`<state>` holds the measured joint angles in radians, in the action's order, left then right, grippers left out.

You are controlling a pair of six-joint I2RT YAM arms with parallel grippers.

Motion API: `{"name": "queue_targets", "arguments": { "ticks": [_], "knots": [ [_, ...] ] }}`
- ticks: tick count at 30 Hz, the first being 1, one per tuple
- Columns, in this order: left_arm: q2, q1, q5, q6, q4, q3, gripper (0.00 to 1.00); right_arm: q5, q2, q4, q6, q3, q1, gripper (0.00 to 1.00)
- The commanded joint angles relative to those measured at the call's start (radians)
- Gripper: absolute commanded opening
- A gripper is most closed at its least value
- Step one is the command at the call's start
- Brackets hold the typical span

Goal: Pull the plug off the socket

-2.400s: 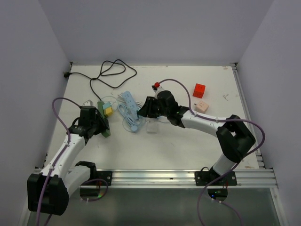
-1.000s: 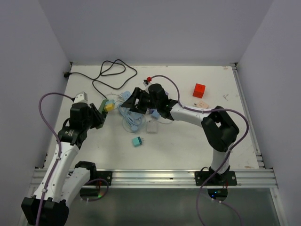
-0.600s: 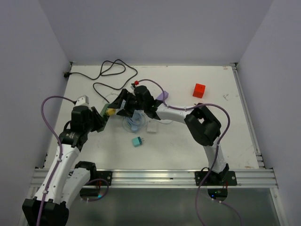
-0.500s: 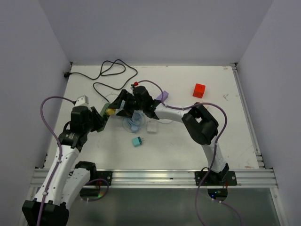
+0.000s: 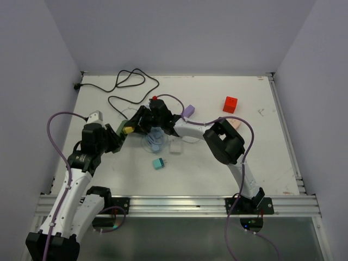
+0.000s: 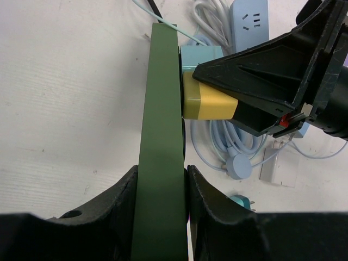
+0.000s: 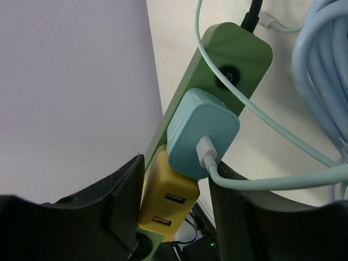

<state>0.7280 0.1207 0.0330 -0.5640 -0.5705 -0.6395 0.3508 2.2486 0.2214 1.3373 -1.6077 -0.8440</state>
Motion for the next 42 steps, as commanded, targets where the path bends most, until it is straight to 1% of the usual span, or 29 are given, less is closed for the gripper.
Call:
{"name": "queue_targets", "arguments": {
  "ticks": [1, 4, 9, 10, 11, 15, 16, 18, 19, 25, 36, 42],
  "knots": [
    [-0.013, 0.000, -0.019, -0.004, 0.098, -0.008, 0.00, 0.002, -0.041, 0.027, 0.022, 0.012, -0.001, 0.51],
    [-0.010, 0.000, -0.021, -0.004, 0.107, -0.002, 0.00, 0.010, -0.049, 0.052, 0.042, 0.035, -0.001, 0.45],
    [-0.006, 0.000, -0.070, 0.010, 0.121, 0.001, 0.00, 0.030, -0.043, 0.090, 0.068, 0.029, -0.003, 0.18],
    [-0.012, 0.000, -0.074, 0.012, 0.121, 0.001, 0.18, 0.031, -0.041, 0.088, 0.065, 0.025, -0.004, 0.16],
    [-0.013, 0.000, -0.080, 0.015, 0.124, 0.001, 0.27, 0.033, -0.043, 0.087, 0.065, 0.019, -0.004, 0.14],
    [-0.001, 0.000, -0.117, 0.018, 0.126, 0.006, 0.47, 0.043, -0.047, 0.095, 0.062, 0.011, -0.004, 0.07],
    [0.016, 0.000, -0.128, 0.018, 0.129, 0.004, 0.53, 0.048, -0.047, 0.101, 0.060, 0.012, -0.003, 0.06],
    [0.039, 0.000, -0.154, 0.024, 0.124, 0.003, 0.57, 0.056, -0.047, 0.119, 0.059, 0.009, -0.003, 0.03],
    [0.057, 0.000, -0.166, 0.024, 0.124, 0.003, 0.62, 0.062, -0.049, 0.121, 0.057, 0.011, -0.004, 0.01],
    [0.102, 0.002, -0.220, 0.023, 0.139, 0.020, 0.70, 0.059, -0.078, 0.124, -0.003, 0.008, -0.004, 0.00],
    [0.166, 0.002, -0.263, 0.012, 0.121, 0.029, 0.70, 0.021, -0.181, 0.203, -0.072, 0.086, -0.007, 0.00],
    [0.182, 0.007, -0.263, 0.000, 0.116, 0.038, 0.69, 0.014, -0.202, 0.251, -0.079, 0.097, -0.012, 0.00]
  ]
}}
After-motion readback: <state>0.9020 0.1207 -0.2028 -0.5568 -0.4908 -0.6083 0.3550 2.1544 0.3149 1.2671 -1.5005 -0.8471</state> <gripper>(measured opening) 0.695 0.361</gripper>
